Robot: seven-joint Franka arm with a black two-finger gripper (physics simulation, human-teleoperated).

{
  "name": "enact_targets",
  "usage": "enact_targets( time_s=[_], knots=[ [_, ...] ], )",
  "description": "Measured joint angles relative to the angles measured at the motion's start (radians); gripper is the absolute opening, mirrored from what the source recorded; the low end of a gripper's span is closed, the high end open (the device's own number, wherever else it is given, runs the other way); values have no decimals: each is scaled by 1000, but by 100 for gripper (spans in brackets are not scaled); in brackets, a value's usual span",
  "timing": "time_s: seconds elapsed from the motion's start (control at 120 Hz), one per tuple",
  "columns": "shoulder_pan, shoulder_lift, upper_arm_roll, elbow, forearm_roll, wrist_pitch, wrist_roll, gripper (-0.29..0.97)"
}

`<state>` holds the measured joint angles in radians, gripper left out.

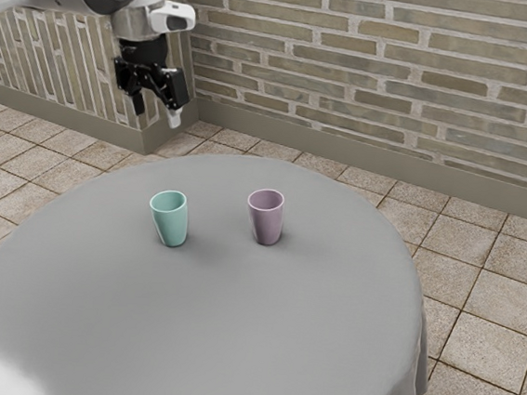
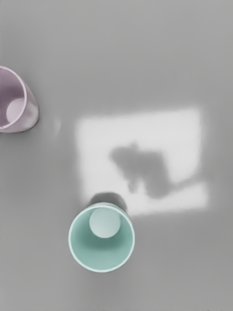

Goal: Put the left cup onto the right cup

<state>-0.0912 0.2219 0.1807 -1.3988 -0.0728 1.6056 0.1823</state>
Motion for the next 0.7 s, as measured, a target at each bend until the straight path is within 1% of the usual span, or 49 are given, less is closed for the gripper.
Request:
enact_targets(
  time_s=[0.2, 0.7],
  knots=[
    [6, 89, 2, 65, -3, 7, 1, 68],
    [37, 233, 3, 58, -18, 120, 0, 68]
  ],
)
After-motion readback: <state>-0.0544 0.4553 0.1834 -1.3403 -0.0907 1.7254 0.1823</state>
